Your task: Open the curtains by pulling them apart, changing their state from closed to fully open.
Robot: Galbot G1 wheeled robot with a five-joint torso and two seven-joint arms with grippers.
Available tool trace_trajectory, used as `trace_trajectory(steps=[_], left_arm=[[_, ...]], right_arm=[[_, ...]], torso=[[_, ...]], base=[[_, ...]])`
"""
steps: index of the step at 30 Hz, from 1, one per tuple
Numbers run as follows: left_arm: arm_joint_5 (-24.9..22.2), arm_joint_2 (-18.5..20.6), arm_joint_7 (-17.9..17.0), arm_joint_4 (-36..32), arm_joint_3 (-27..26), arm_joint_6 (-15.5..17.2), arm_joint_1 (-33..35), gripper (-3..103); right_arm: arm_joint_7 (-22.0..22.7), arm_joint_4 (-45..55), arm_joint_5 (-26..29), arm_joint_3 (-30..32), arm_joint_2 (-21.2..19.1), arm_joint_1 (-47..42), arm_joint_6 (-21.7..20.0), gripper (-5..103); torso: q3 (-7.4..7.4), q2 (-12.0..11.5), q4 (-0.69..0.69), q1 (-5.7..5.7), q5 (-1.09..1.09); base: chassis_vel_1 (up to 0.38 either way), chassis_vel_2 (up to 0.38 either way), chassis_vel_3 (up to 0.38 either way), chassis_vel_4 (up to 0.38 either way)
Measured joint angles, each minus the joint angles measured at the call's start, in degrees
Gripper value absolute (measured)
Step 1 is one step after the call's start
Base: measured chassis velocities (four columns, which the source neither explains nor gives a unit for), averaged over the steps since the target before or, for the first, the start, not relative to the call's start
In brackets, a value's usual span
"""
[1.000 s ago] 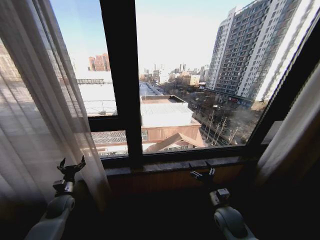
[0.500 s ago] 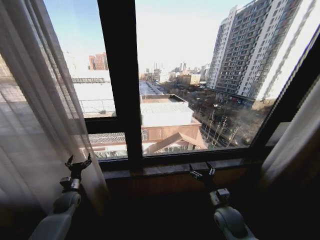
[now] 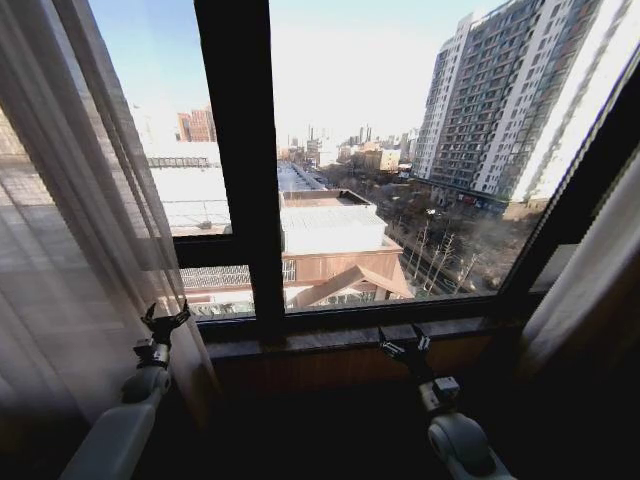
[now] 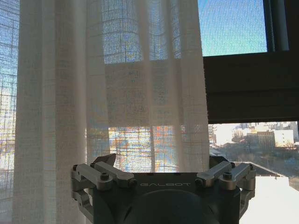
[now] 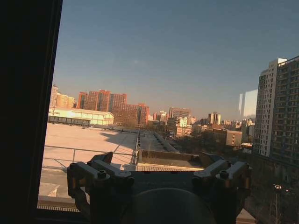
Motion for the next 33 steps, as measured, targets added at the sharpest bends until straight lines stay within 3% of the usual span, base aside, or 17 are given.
trace_trajectory(steps=[4,6,8,11,13,17,18,21,27,30,32,33], left_arm=[[-0.63,-0.43,1.22,2.45,0.7,-0.41,-1.91,103],[-0.58,-0.49,1.71,2.95,0.83,-0.69,-2.21,100],[-0.31,-0.87,2.86,4.17,1.01,-1.57,-3.0,90],[-0.05,-1.29,3.61,5.09,1.17,-2.54,-3.52,84],[0.13,-1.52,4.08,5.45,1.27,-3.11,-3.7,73],[0.28,-1.52,4.15,5.58,1.31,-3.34,-3.9,57],[0.28,-1.52,4.15,5.58,1.31,-3.34,-3.9,57],[0.31,-1.27,4.15,5.58,1.29,-3.34,-3.91,41],[0.33,-0.99,4.1,5.57,0.98,-3.4,-3.59,25],[0.33,-0.88,3.86,5.45,0.5,-3.67,-2.96,8],[0.31,-0.79,3.84,5.29,0.35,-3.75,-2.7,8],[0.25,-0.69,3.8,5.06,0.17,-3.82,-2.39,3]], right_arm=[[0.0,0.0,0.0,0.0,0.0,0.0,0.0,100],[0.0,0.0,0.0,0.0,0.0,0.0,0.0,100],[0.0,0.0,0.0,0.0,0.0,0.0,0.0,100],[0.0,0.0,0.0,0.0,0.0,0.0,0.0,100],[0.0,0.0,0.0,0.0,0.0,0.0,0.0,100],[0.0,0.0,0.0,0.0,0.0,0.0,0.0,100],[0.0,0.0,0.0,0.0,0.0,0.0,0.0,100],[0.0,0.0,0.0,0.0,0.0,0.0,0.0,100],[0.0,0.0,0.0,0.0,0.0,0.0,0.0,100],[0.0,0.0,0.0,0.0,0.0,0.0,0.0,100],[0.0,0.0,0.0,0.0,0.0,0.0,0.0,100],[0.0,0.0,0.0,0.0,0.0,0.0,0.0,100]], torso=[[0.0,0.0,-0.01,-0.01,0.01],[0.0,0.0,-0.01,-0.01,0.01],[0.0,0.0,0.0,0.0,0.01],[0.0,0.0,-0.01,0.0,0.0],[0.0,0.0,-0.01,-0.01,0.0],[0.0,0.0,-0.01,0.0,0.01],[0.0,0.0,-0.01,0.0,0.01],[0.0,0.0,0.0,0.0,0.0],[0.0,0.0,-0.01,0.0,0.01],[0.0,0.0,-0.01,0.0,0.0],[0.0,0.0,-0.01,0.0,0.0],[0.0,0.0,-0.01,0.0,0.0]], base=[[0.0,0.0,0.0,0.0],[0.0,0.0,0.0,0.0],[0.0,0.0,0.0,0.0],[0.0,0.0,0.0,0.0],[0.0,0.0,0.0,0.0],[0.0,0.0,0.0,0.0],[0.0,0.0,0.0,0.0],[0.0,0.0,0.0,0.0],[0.0,0.0,0.0,0.0],[0.0,0.0,0.0,0.0],[0.0,0.0,0.0,0.0],[0.0,0.0,0.0,0.0]])
